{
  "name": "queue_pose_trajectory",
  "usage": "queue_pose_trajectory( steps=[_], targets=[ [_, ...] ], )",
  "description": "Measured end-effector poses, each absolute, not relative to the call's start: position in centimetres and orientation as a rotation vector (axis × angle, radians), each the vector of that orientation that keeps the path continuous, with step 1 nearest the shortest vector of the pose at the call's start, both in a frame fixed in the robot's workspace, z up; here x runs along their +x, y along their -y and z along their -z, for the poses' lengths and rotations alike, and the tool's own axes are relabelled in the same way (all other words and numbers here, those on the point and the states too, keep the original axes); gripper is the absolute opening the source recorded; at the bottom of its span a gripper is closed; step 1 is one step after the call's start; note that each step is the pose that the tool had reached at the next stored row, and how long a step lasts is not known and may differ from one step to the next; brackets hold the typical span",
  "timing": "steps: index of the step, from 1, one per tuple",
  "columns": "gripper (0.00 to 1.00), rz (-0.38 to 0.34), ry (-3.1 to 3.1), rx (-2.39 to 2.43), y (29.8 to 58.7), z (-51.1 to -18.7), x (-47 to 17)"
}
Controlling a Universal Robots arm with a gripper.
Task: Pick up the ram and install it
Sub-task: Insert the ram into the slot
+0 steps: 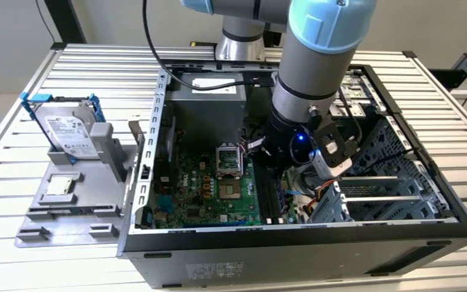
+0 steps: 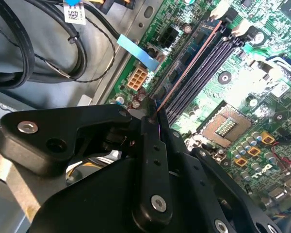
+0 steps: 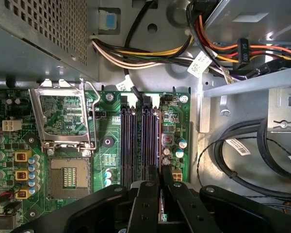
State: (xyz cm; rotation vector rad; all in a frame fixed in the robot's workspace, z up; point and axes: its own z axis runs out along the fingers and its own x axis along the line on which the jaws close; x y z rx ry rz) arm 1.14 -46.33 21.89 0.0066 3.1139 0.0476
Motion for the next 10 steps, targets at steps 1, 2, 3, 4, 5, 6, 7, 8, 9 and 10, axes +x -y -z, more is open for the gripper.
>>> queue_pose_trajectory(
  steps=[1,2,3,4,5,6,7,8,9,10],
  targets=[
    [0.00,-0.048,-3.114,0.006,46.33,-21.89,1.15],
    [0.00,-0.048,-3.114,0.006,46.33,-21.88,1.15],
    [0.00,-0.048,-3.114,0.006,46.36,-21.87,1.15],
    [0.00,-0.048,-3.114,0.006,46.37,-21.87,1.14],
    [0.00,-0.048,-3.114,0.006,46.39,-21.87,1.13],
    [0.00,-0.048,-3.114,0.006,46.43,-21.87,1.12],
    [0.00,-0.048,-3.114,0.006,46.46,-21.87,1.10],
    [0.00,-0.048,-3.114,0.006,46.47,-21.88,1.03],
    [0.00,-0.048,-3.114,0.006,46.49,-21.88,0.98],
    [0.00,-0.048,-3.114,0.006,46.50,-21.88,0.97]
  ],
)
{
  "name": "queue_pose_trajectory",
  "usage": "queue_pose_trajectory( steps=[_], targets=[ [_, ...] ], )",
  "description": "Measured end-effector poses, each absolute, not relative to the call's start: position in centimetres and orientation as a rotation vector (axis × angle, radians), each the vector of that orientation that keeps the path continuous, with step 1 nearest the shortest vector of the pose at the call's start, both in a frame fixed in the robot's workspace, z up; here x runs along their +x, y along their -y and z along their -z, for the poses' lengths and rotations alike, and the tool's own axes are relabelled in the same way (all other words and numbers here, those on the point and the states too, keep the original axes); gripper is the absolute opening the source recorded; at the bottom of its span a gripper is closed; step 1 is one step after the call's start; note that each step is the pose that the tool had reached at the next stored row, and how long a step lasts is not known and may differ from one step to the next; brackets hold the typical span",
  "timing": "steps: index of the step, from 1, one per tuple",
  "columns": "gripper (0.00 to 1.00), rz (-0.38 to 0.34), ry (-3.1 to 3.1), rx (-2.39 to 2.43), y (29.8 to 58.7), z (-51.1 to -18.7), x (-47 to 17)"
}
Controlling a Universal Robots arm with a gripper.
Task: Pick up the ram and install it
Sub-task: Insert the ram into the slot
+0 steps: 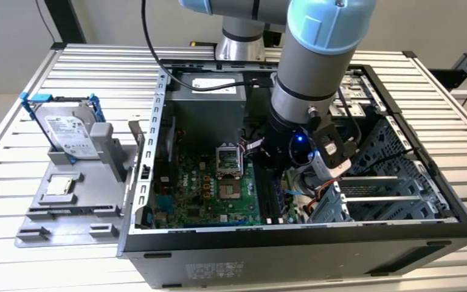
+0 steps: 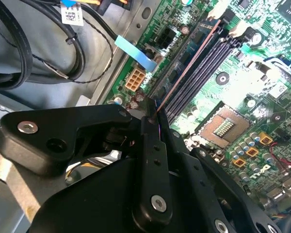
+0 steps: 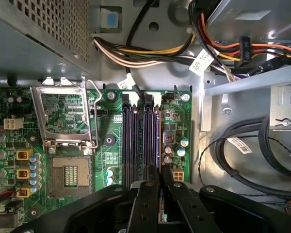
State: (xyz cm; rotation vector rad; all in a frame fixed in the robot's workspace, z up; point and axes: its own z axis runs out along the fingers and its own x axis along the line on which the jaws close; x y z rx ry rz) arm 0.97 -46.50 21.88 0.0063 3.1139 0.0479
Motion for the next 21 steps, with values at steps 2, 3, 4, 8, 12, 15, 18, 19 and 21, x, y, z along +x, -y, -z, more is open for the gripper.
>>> queue_pose_trajectory(
  steps=[2,3,4,8,12,15,18,19,21],
  targets=[
    [0.00,-0.048,-3.114,0.006,46.50,-21.86,0.97],
    [0.00,-0.048,-3.114,0.006,46.51,-21.84,0.96],
    [0.00,-0.048,-3.114,0.006,46.51,-21.82,0.96],
    [0.00,-0.048,-3.114,0.006,46.50,-21.77,0.93],
    [0.00,-0.048,-3.114,0.006,46.50,-21.76,0.83],
    [0.00,-0.048,-3.114,0.006,46.50,-21.72,0.82],
    [0.00,-0.048,-3.114,0.009,46.50,-21.72,0.79],
    [0.00,-0.047,-3.114,0.010,46.46,-21.74,0.79],
    [0.00,-0.043,-3.114,0.010,46.36,-21.82,0.79]
  ],
)
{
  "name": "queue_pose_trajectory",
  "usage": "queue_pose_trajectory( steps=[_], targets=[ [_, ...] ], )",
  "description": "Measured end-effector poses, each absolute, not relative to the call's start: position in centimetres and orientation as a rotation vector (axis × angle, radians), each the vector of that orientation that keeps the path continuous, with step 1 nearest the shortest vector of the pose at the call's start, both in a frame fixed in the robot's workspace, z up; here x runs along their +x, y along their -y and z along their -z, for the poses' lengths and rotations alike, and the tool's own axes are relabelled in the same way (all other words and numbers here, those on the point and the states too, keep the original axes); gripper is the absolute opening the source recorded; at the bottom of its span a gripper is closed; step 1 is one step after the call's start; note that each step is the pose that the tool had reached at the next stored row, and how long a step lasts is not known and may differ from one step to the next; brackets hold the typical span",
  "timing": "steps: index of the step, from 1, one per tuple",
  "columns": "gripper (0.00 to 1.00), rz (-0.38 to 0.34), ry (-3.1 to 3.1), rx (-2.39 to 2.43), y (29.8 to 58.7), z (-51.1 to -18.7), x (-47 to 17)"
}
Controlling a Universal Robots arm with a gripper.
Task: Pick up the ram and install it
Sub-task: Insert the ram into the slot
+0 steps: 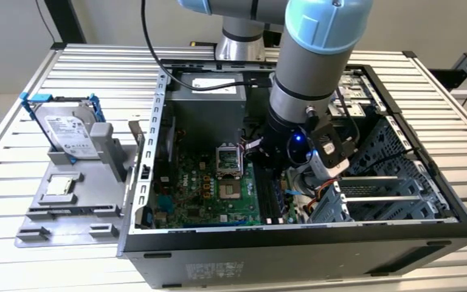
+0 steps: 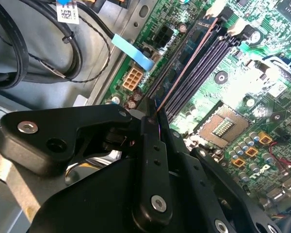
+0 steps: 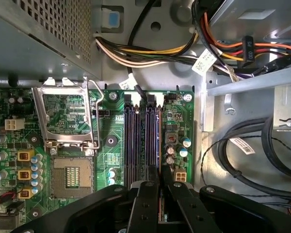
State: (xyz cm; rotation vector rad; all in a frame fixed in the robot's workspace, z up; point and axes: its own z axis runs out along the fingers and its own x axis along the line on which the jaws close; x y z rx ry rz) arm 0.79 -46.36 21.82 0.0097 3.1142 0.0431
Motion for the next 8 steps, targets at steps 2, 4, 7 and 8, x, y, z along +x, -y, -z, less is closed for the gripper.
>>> queue_pose_trajectory(
  steps=[2,4,7,8],
  targets=[
    [0.00,-0.041,-3.114,0.010,46.36,-21.88,0.79],
    [0.00,-0.037,-3.114,0.015,46.33,-22.02,0.79],
    [0.00,-0.033,-3.114,0.015,46.31,-22.10,0.79],
    [0.00,-0.033,-3.114,0.015,46.31,-22.09,0.79]
  ],
)
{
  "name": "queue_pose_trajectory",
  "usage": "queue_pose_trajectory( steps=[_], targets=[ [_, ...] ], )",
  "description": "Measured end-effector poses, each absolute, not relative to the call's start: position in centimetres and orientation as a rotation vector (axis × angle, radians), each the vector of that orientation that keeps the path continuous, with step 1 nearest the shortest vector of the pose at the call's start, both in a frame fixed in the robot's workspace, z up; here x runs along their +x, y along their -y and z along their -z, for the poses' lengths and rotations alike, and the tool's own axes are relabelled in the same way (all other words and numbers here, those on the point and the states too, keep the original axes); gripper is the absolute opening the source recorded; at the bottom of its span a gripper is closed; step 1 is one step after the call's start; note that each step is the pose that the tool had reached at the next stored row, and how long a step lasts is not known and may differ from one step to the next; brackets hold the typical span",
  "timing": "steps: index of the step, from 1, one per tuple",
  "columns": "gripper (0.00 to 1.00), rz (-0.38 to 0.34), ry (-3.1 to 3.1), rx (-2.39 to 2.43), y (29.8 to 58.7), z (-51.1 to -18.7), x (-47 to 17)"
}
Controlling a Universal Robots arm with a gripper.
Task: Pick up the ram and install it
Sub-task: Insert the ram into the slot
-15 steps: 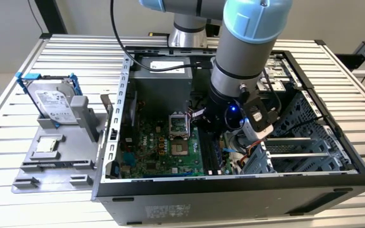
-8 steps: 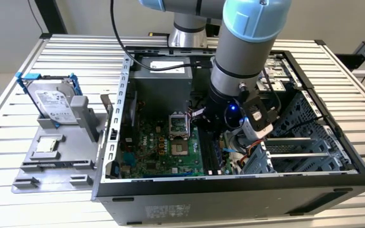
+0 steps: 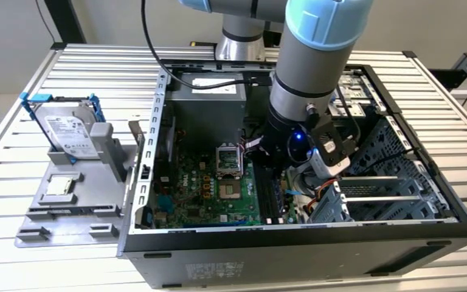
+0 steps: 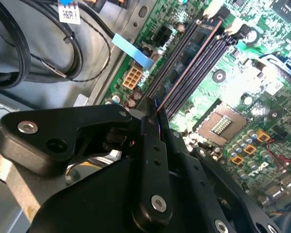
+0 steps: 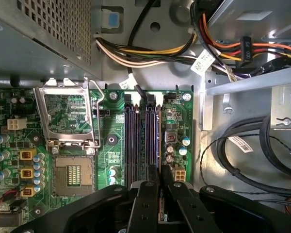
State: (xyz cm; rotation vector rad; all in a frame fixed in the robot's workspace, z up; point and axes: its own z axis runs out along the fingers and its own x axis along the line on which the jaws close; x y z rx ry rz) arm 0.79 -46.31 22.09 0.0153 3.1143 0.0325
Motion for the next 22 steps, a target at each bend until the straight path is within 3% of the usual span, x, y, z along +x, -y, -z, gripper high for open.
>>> queue_pose_trajectory(
  steps=[22],
  targets=[
    [0.00,-0.030,-3.116,0.010,46.21,-21.43,1.02]
  ],
)
